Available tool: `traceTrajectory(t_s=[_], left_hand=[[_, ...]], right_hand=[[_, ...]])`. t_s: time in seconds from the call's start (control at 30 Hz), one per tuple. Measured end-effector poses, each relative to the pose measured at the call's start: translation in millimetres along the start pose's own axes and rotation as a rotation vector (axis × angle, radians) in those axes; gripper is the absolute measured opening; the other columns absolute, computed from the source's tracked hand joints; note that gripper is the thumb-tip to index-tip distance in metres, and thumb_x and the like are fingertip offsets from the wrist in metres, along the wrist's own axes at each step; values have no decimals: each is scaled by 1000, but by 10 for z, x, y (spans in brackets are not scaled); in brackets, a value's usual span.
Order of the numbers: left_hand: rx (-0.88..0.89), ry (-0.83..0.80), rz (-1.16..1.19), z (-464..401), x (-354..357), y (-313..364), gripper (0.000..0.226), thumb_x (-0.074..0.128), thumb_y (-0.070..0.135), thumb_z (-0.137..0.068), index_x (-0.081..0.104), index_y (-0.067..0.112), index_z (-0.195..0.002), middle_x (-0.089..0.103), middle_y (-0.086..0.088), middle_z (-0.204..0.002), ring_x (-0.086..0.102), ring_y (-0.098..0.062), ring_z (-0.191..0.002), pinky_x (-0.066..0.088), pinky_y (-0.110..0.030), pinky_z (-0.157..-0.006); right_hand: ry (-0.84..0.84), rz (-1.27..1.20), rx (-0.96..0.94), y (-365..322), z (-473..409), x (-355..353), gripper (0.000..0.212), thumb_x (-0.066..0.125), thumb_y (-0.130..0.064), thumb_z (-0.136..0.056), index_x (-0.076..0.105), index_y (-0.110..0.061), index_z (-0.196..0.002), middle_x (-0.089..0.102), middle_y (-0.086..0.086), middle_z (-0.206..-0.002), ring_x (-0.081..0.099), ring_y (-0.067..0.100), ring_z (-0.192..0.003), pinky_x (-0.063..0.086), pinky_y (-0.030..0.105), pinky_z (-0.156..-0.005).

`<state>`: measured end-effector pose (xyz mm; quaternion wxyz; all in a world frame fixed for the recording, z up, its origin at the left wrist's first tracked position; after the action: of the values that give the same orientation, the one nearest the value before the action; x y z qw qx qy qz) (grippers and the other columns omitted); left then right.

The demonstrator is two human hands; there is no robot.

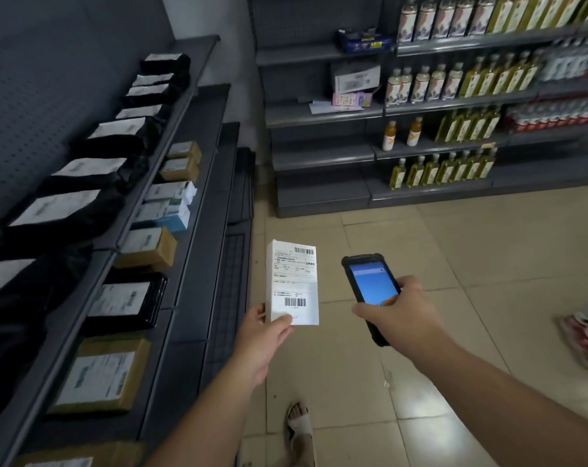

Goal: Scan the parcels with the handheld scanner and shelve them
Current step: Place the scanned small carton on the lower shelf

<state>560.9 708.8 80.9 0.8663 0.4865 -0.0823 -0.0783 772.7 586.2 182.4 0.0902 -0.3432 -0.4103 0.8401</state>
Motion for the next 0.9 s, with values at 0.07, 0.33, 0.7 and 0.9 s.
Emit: traceTrajectory(t_s=[0.07, 0.33, 0.7, 0.9], left_hand=[[-10, -12, 15, -390, 43, 249, 37, 73, -3, -93, 56, 15, -121, 71, -8, -124, 74, -21, -111, 59, -35, -101], [-26, -27, 23, -1775, 212, 1129, 45, 72, -5, -93, 54, 4, -134, 70, -12, -129, 74, -26, -114, 59, -34, -101], [-40, -16, 18, -3609, 1032, 2001, 44, 70, -7, -94, 54, 1, -134, 70, -14, -129, 73, -27, -114, 58, -30, -97], [-67, 51, 79, -4466, 1414, 2567, 41, 69, -6, -95, 57, -1, -134, 72, -14, -127, 73, -24, -114, 61, -24, -90]], right_hand=[[3, -4, -1, -262, -353, 73, 61, 85, -32, -70, 42, -27, -113, 68, 8, -89, 77, 29, -76, 64, 55, -73], [55, 15, 12, -1086, -1474, 242, 60, 82, -29, -80, 37, -25, -119, 67, 6, -84, 68, 20, -67, 57, 35, -62], [47, -7, -10, -2013, -3460, 196, 56, 84, -26, -80, 40, -20, -116, 62, 3, -77, 62, 18, -66, 59, 41, -68], [-20, 41, -50, -2632, -4597, 86, 58, 85, -27, -79, 39, -23, -113, 69, 9, -84, 68, 22, -68, 58, 37, -62]])
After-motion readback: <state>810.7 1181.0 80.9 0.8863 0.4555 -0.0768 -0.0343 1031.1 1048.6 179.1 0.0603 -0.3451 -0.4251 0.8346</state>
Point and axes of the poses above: each hand's wrist, its own z-axis away from the middle knuckle, its own x-axis out of the palm, y = z × x, the point moved 3 cm from there along -z, towards the middle knuckle
